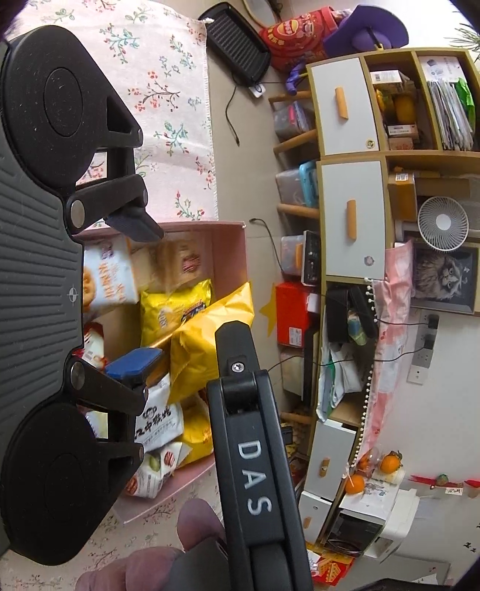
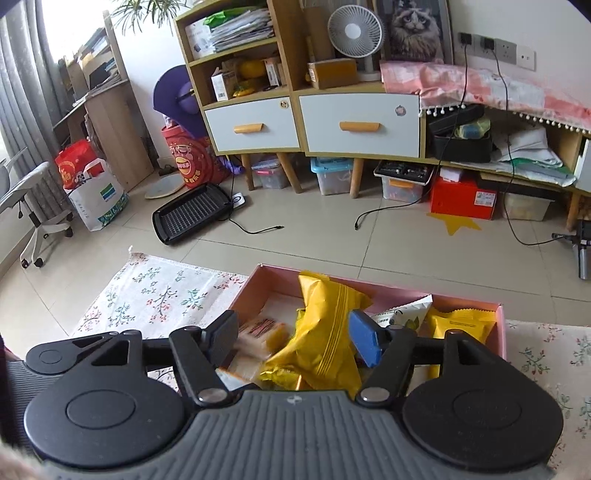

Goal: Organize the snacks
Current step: 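Move both tools back toward the red candy and silver wrapper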

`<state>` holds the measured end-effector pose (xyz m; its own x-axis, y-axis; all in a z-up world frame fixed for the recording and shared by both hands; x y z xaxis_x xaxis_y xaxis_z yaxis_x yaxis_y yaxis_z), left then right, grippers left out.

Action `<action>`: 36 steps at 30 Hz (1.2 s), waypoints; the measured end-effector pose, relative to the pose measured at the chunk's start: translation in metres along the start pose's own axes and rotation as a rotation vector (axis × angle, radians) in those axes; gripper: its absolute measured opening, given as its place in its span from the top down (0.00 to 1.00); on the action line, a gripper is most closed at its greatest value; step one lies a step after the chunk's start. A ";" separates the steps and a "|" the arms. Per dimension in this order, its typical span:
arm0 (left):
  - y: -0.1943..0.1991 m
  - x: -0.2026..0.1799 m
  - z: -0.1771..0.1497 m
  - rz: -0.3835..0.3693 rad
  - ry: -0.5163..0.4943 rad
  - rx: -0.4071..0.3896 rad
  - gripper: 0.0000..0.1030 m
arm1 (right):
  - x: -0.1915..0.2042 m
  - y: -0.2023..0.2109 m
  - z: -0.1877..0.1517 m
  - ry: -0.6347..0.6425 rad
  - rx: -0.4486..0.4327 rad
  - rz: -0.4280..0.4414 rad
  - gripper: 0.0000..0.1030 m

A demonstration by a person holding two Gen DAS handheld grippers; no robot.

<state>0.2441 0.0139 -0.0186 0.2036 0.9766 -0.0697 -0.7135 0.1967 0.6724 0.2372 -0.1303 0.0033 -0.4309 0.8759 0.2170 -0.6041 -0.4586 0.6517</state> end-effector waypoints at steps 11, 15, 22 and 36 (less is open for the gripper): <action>0.041 -0.019 -0.010 0.006 -0.014 -0.006 0.29 | 0.001 0.034 -0.009 -0.002 -0.012 -0.027 0.29; 0.058 -0.027 -0.015 0.002 -0.016 -0.010 0.26 | 0.001 0.049 -0.016 -0.008 -0.018 -0.039 0.26; 0.083 -0.039 -0.030 -0.006 -0.023 -0.003 0.21 | 0.000 0.072 -0.030 -0.033 -0.034 -0.048 0.20; 0.114 -0.041 -0.067 0.006 0.004 0.039 0.09 | 0.003 0.101 -0.066 -0.076 -0.054 -0.062 0.07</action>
Point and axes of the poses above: each gripper's, at about its wrist camera, not at the fingertips, and y roughly against the way its jaws point, x to its left, z to its top, the point moved 2 cm from there along -y, roughly the way its jaws point, and after that the axes turned 3 degrees about z, right-handed, at the moved point
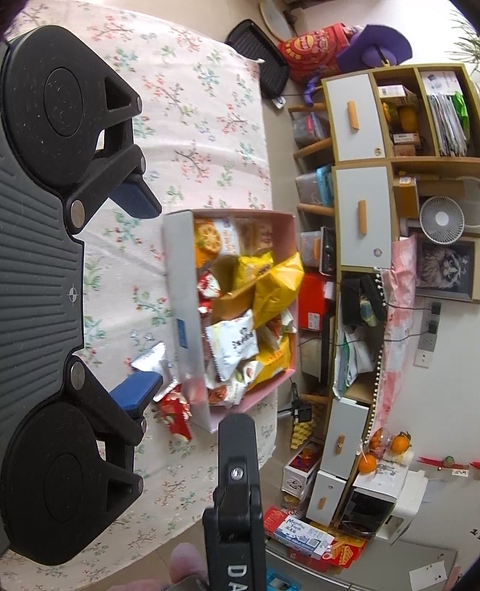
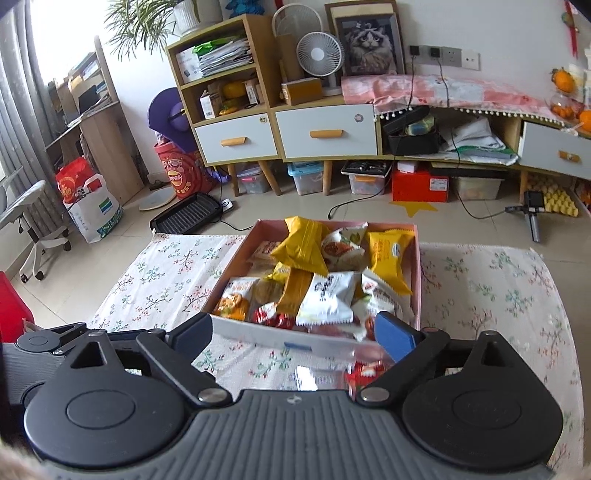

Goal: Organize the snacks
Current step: 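Move both tools back toward the red candy and silver wrapper, then grasp the silver wrapper with the left tool while the right tool grasps the red candy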

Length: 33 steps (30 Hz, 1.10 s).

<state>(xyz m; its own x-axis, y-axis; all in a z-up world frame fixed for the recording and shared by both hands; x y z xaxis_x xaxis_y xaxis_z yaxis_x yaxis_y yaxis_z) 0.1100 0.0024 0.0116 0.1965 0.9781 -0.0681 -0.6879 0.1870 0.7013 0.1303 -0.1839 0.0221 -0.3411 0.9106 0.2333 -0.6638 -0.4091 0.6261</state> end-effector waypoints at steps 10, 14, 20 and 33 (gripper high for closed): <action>-0.010 -0.003 -0.027 0.055 -0.006 0.001 0.02 | -0.012 0.003 -0.037 -0.027 -0.026 -0.083 0.01; -0.021 -0.010 -0.035 0.058 -0.043 0.022 0.02 | -0.024 -0.004 -0.048 -0.071 0.001 -0.151 0.00; -0.041 -0.024 -0.045 0.062 -0.141 0.012 0.02 | -0.034 -0.014 -0.054 -0.095 0.009 -0.204 0.01; -0.082 -0.049 -0.043 0.007 -0.198 0.002 0.02 | -0.054 -0.059 -0.063 -0.140 0.054 -0.202 0.16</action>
Point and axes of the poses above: each gripper's, at about its wrist camera, not at the fingertips, and y roughly against the way its jaws point, x to its left, z to its top, the point moved 2 cm from there along -y, roughly the way its jaws point, and after that the axes turned 3 degrees about z, right-handed, at the moved point
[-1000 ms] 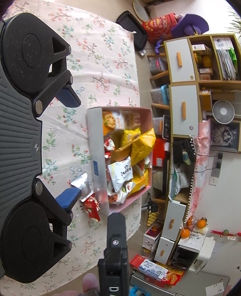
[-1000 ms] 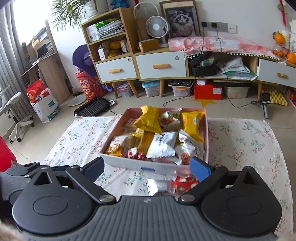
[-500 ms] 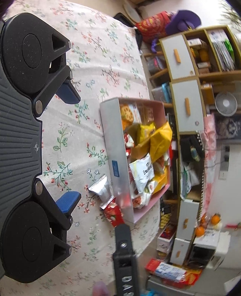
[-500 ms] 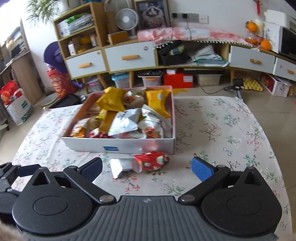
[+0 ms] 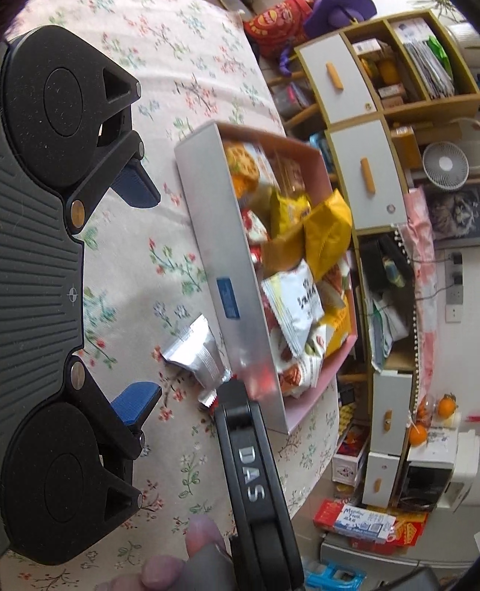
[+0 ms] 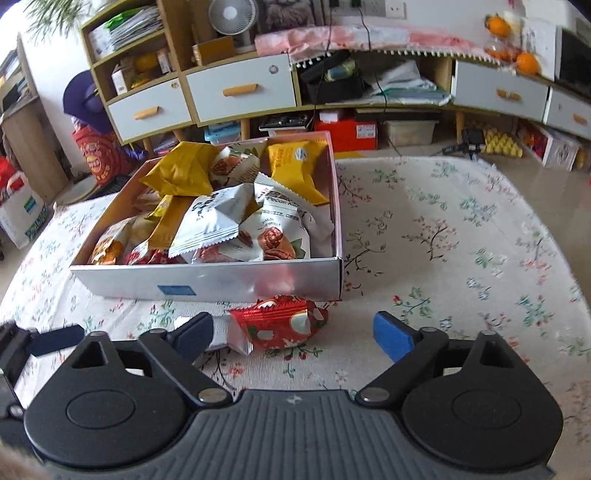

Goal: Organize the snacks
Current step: 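Grasp the silver wrapper with the left tool while the right tool grasps the red candy, then carry the silver wrapper and red candy into the box and release them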

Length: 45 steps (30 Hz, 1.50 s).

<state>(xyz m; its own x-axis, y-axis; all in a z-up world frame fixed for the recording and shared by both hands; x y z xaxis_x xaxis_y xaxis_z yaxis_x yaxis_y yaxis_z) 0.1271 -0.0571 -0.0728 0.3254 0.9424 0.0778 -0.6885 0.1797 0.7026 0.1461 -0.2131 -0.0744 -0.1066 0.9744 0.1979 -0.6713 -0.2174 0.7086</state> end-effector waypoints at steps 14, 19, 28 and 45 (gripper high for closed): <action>-0.018 -0.018 0.013 -0.067 -0.080 -0.089 0.04 | -0.011 0.002 -0.005 0.027 0.030 0.103 0.66; -0.016 -0.023 0.021 -0.122 -0.080 -0.127 0.07 | -0.027 0.010 -0.003 0.006 0.026 0.117 0.68; -0.026 -0.043 0.027 -0.158 -0.224 -0.114 0.27 | -0.050 0.019 0.000 -0.028 0.018 0.126 0.68; -0.026 -0.044 0.026 -0.139 -0.165 -0.002 0.70 | -0.050 0.019 -0.001 -0.005 0.034 0.124 0.68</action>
Point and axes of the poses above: each gripper's, at about its wrist camera, not at the fingertips, and y roughly against the way its jaws point, x to its left, z to its top, the point moved 2 cm from there along -y, roughly the way its jaws point, and after that the axes turned 3 degrees about z, right-handed, at the moved point
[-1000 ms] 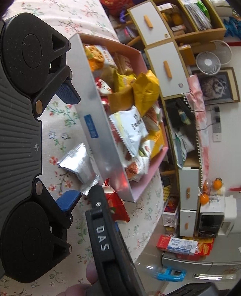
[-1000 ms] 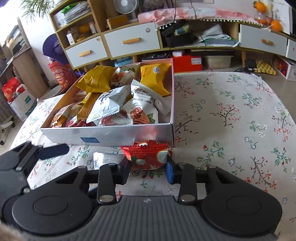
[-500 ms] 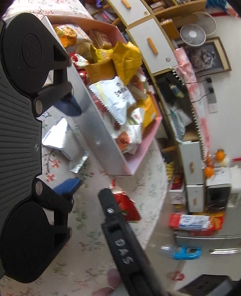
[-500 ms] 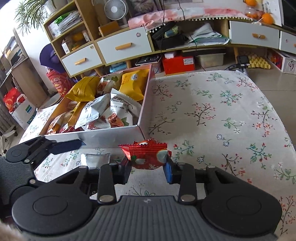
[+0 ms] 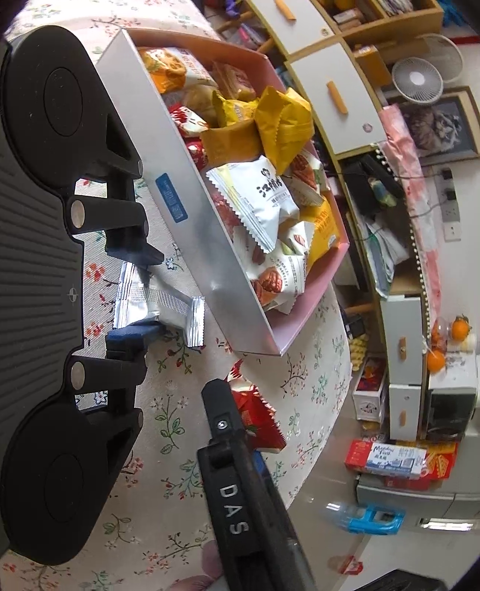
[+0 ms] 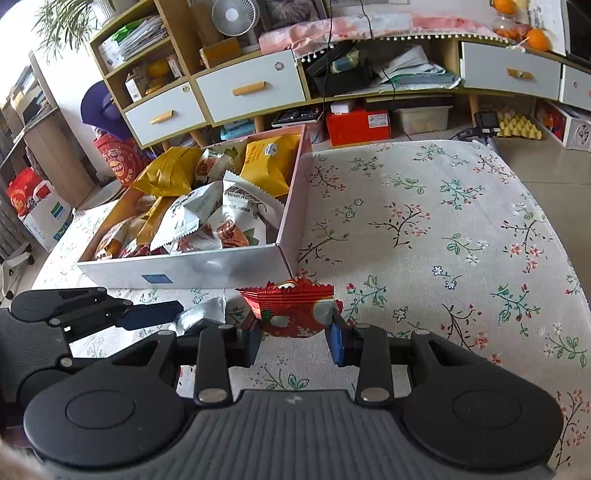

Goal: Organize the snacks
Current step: 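Carry the silver wrapper and red candy into the box and release them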

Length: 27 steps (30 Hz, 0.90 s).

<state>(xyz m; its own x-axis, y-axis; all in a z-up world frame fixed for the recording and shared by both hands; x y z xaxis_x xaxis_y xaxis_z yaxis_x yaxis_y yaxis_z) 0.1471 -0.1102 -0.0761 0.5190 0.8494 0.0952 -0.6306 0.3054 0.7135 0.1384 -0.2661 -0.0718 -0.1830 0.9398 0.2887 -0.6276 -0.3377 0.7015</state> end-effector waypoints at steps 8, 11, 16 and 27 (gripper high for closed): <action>0.012 0.010 -0.004 0.002 0.068 0.009 0.70 | 0.001 0.007 0.000 0.005 -0.004 0.010 0.68; 0.020 0.015 -0.004 -0.002 0.095 0.002 0.70 | 0.002 0.010 0.002 0.001 -0.014 0.017 0.68; 0.034 0.023 -0.005 -0.014 0.125 -0.018 0.70 | 0.006 0.013 0.006 -0.013 -0.032 0.027 0.68; 0.068 0.052 -0.001 0.013 0.206 -0.097 0.70 | 0.032 0.012 0.019 -0.046 -0.074 0.077 0.68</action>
<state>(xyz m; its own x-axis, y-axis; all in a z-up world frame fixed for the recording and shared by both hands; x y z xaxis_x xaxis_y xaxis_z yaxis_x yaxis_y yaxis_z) 0.1307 -0.0447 -0.0239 0.3879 0.9205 -0.0475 -0.6941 0.3256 0.6420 0.1394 -0.2405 -0.0421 -0.1989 0.9073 0.3704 -0.6676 -0.4022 0.6266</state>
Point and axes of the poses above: each gripper's, at about its wrist camera, not at the fingertips, and y roughly against the way its jaws point, x to its left, z to its top, the point moved 2 cm from there along -y, roughly the way its jaws point, and after that the axes turned 3 degrees about z, right-handed, at the moved point
